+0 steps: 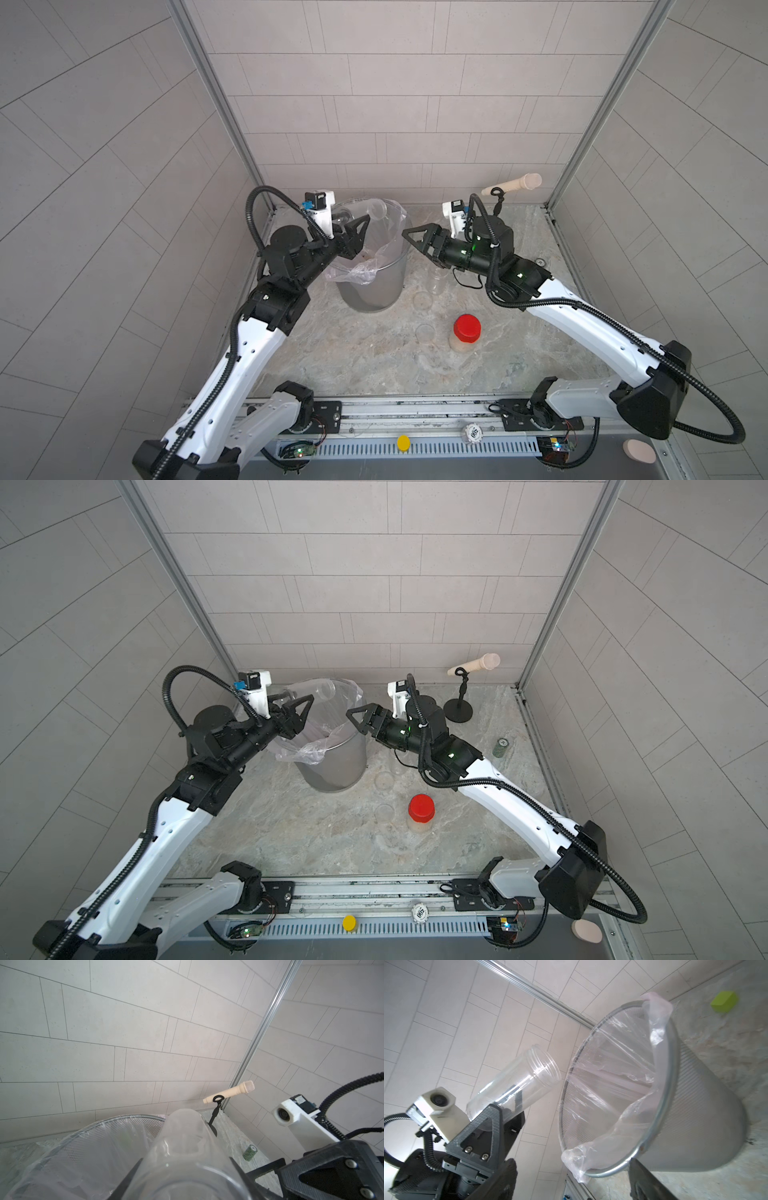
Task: Empty moldy rice from jars
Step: Pour the moldy rice from the jar into the trash bin.
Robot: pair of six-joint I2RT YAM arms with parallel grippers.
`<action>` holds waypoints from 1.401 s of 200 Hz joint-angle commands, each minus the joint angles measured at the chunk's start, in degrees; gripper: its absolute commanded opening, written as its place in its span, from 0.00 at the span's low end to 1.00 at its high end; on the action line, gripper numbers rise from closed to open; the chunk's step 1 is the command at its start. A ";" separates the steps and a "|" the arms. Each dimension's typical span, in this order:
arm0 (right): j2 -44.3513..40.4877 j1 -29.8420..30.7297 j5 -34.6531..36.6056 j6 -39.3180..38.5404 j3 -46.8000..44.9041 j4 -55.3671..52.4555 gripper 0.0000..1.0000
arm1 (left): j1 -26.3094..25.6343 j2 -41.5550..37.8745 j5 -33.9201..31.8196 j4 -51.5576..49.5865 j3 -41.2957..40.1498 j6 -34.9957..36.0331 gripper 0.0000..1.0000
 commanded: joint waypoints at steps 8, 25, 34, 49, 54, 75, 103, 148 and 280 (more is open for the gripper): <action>1.64 2.61 4.24 8.62 1.35 11.40 0.88 | -0.18 -2.49 0.14 14.90 -3.74 -6.58 0.39; 3.71 3.58 3.62 12.03 1.58 16.55 0.88 | -0.18 -3.10 0.99 18.26 -6.01 -8.50 0.39; 4.96 3.96 3.24 13.57 2.07 18.68 0.88 | -0.14 -3.45 1.25 20.12 -7.22 -9.40 0.39; 6.83 4.41 2.91 15.57 3.09 20.68 0.88 | -0.16 -4.07 1.66 23.20 -8.91 -10.83 0.39; 7.34 4.55 3.02 16.02 3.40 21.43 0.88 | -0.14 -4.24 1.74 24.08 -9.41 -11.31 0.39; 9.02 4.71 3.38 17.96 4.14 24.29 0.89 | -0.17 -4.75 2.45 26.54 -10.80 -12.86 0.39; 10.87 4.65 4.09 18.84 6.51 23.85 0.89 | -0.15 -5.65 4.47 28.60 -12.47 -13.94 0.38; 14.32 4.52 2.77 21.97 9.62 29.19 0.89 | -0.13 -6.15 5.94 29.59 -15.14 -15.94 0.37; 18.95 4.69 0.85 24.63 11.45 31.90 0.76 | -0.58 -6.66 9.10 32.88 -18.88 -18.41 0.37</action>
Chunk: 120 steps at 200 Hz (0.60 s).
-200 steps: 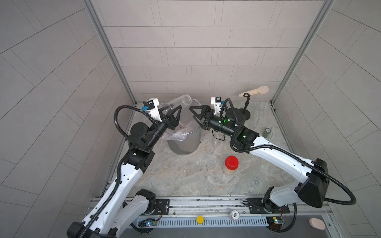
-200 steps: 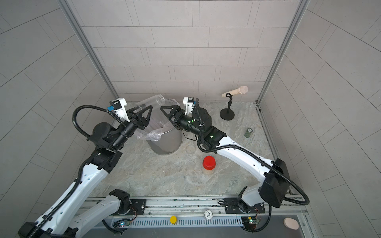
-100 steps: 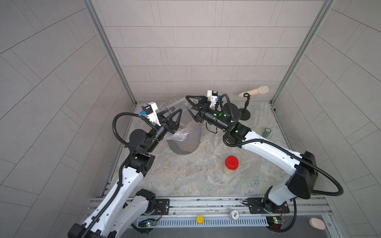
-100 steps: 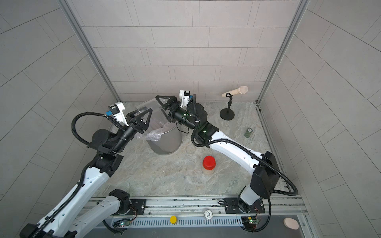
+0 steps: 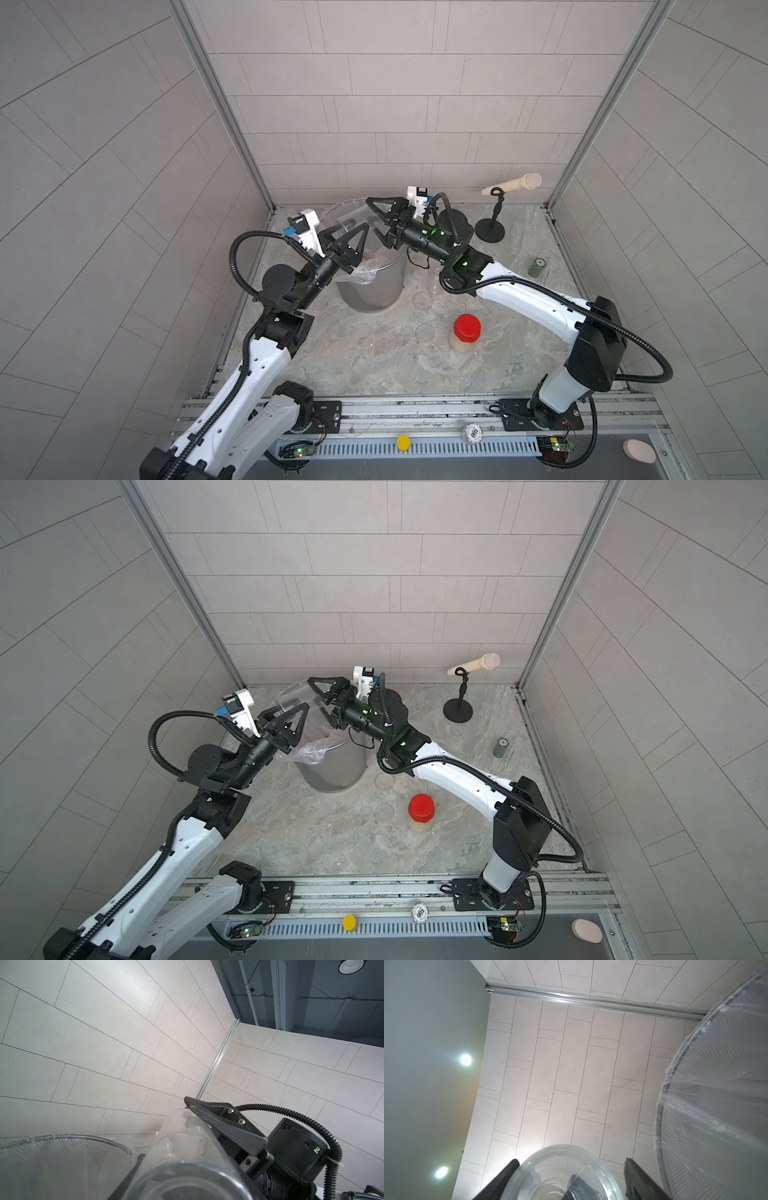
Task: Empty moldy rice from jars
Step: Pour the moldy rice from the jar into the trash bin.
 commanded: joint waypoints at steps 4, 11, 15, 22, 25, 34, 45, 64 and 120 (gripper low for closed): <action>0.17 0.12 -0.25 1.38 1.36 2.34 0.75 | -0.40 -1.14 1.92 1.69 -0.83 -0.90 0.38; 0.49 0.07 -0.38 1.77 1.45 2.54 0.73 | -0.40 -1.18 2.11 1.28 -0.93 -0.74 0.38; 0.65 0.09 -0.57 1.87 1.45 2.91 0.71 | -0.40 -1.18 2.17 1.06 -1.01 -0.68 0.38; 0.91 0.12 -0.76 2.26 1.53 3.34 0.69 | -0.40 -1.27 2.09 0.66 -1.02 -0.46 0.39; 1.07 0.14 -0.92 2.45 1.54 3.54 0.67 | -0.40 -1.25 1.97 0.49 -1.14 -0.31 0.40; 1.25 0.14 -1.25 2.83 1.54 3.94 0.62 | -0.40 -1.27 1.72 -0.25 -1.07 0.15 0.42; 1.26 0.12 -1.39 2.63 1.52 3.51 0.54 | -0.40 -1.35 1.47 -1.85 -0.74 1.07 0.47; 0.54 0.01 -1.36 0.49 1.61 0.32 0.49 | -0.40 -1.91 0.44 -3.72 -0.47 1.99 0.67; -4.80 -1.43 0.72 -19.34 6.33 -20.37 0.40 | -0.40 -6.73 -2.60 -12.50 1.17 6.14 0.94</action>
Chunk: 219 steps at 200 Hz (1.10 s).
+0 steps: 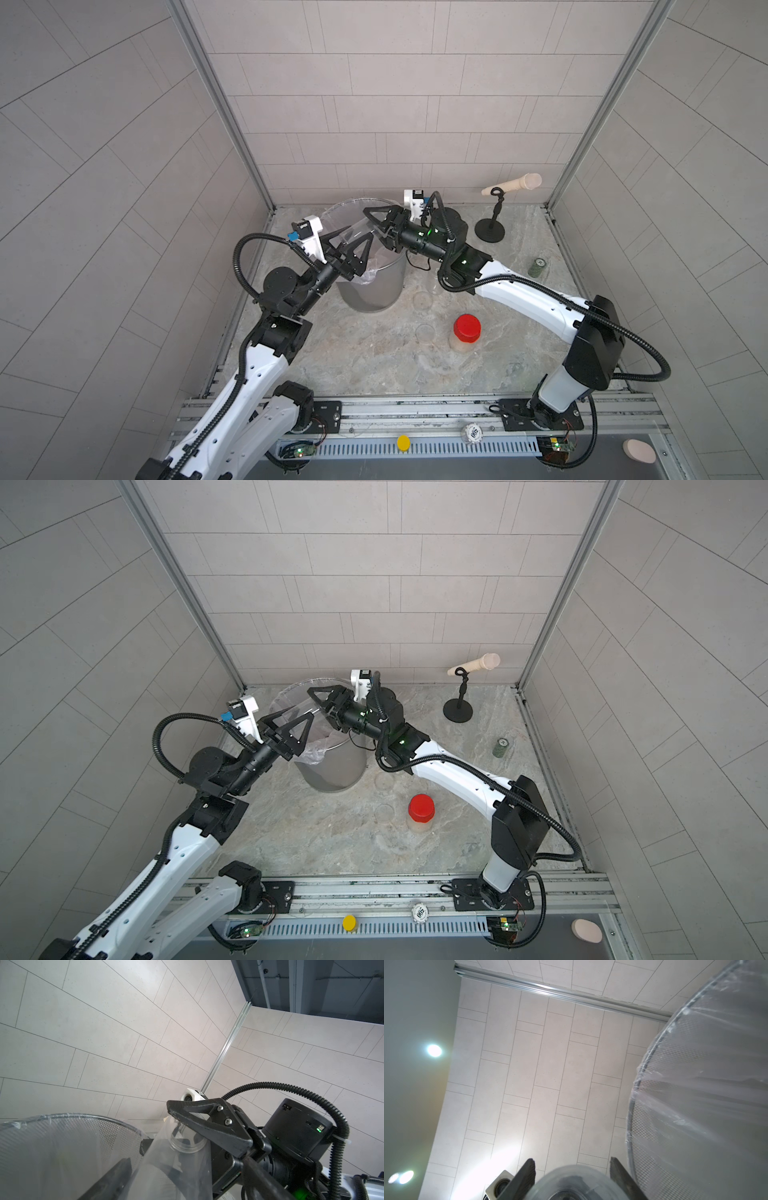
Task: Empty moldy rice from jars
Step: Pour the moldy rice from the jar into the trash bin, then place the jar at the center of the board.
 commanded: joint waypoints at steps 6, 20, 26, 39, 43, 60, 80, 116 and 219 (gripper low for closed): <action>-5.83 -1.23 1.71 -13.36 4.22 -10.85 0.40 | -0.18 -3.48 -1.16 -4.84 2.32 2.68 0.95; -7.33 -2.30 1.91 -18.79 5.43 -14.59 0.39 | -0.18 -4.70 -1.62 -8.17 3.12 3.87 1.00; -7.79 -2.87 1.52 -21.02 6.51 -17.37 0.39 | -0.18 -5.12 -2.00 -9.96 3.65 4.61 1.00; -8.66 -3.72 1.04 -27.46 9.79 -25.54 0.39 | -0.18 -6.20 -3.04 -14.68 5.21 6.24 1.00; -8.86 -3.85 1.04 -29.67 10.97 -28.35 0.39 | -0.18 -6.53 -3.27 -16.09 5.62 6.94 1.00; -9.27 -3.93 1.09 -39.63 15.89 -39.97 0.39 | -0.18 -7.15 -3.33 -23.14 8.24 9.61 1.00; -9.68 -3.93 1.88 -49.19 20.02 -52.05 0.39 | -0.18 -6.71 -3.04 -31.03 11.27 11.27 1.00; -14.94 -3.86 2.58 -59.43 13.21 -57.54 0.40 | -0.18 -7.82 -6.81 -34.47 9.04 10.10 1.00; -21.88 14.54 20.97 -79.93 -19.35 -39.02 0.37 | -0.18 -5.07 -22.75 -47.07 11.25 0.65 1.00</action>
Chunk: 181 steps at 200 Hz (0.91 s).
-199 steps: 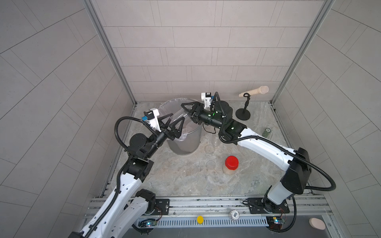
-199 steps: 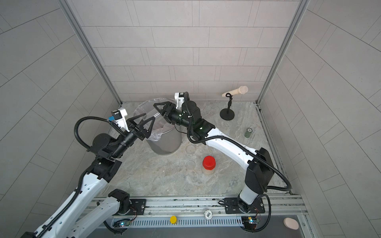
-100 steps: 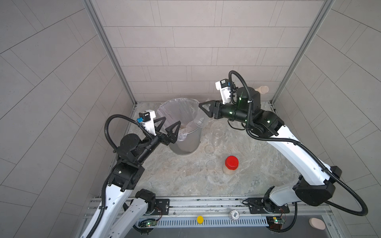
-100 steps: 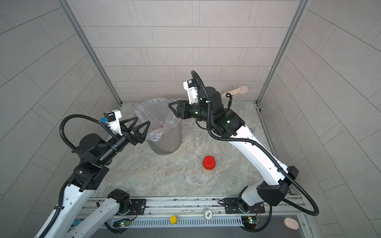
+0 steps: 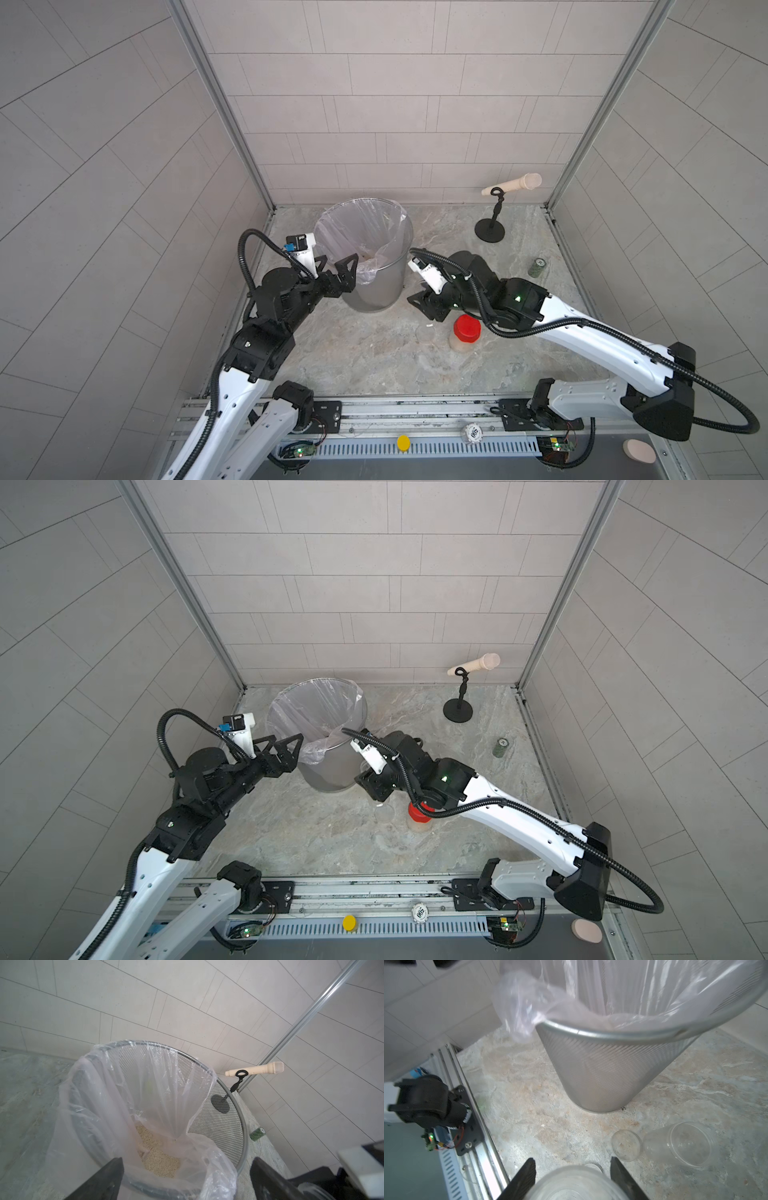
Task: Empty moldy rice from jars
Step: Place the jar at the center of the board.
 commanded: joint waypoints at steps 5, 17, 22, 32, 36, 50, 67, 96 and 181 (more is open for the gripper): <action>0.91 5.28 8.24 -7.75 -3.72 9.13 0.37 | -0.18 0.92 -8.64 -6.68 3.22 -4.34 1.00; 2.02 6.60 9.59 -7.94 -6.08 13.00 0.35 | -0.18 0.84 -10.60 -8.06 3.13 -4.94 1.00; 2.36 6.97 10.10 -8.06 -7.31 14.79 0.35 | -0.18 0.56 -11.49 -8.44 2.91 -5.65 1.00; 2.71 7.68 10.65 -8.41 -10.45 19.62 0.35 | -0.18 -0.07 -13.58 -8.82 2.16 -7.73 1.00; 2.85 7.85 10.83 -8.28 -11.61 21.36 0.35 | -0.18 -0.44 -13.98 -8.60 1.89 -8.41 1.00; 3.18 8.55 12.04 -7.60 -14.99 26.75 0.35 | -0.18 -1.78 -15.85 -8.14 1.24 -9.79 1.00; 3.44 9.13 13.74 -6.91 -19.05 32.66 0.37 | -0.18 -3.08 -20.70 -10.43 1.67 -13.43 1.00; 4.45 9.33 16.56 -5.69 -24.60 41.39 0.37 | -0.19 -3.46 -20.83 -11.32 2.47 -14.04 1.00; 10.00 10.27 18.59 -2.91 -28.99 53.07 0.39 | -0.18 -4.88 -23.53 -12.47 1.14 -16.87 1.00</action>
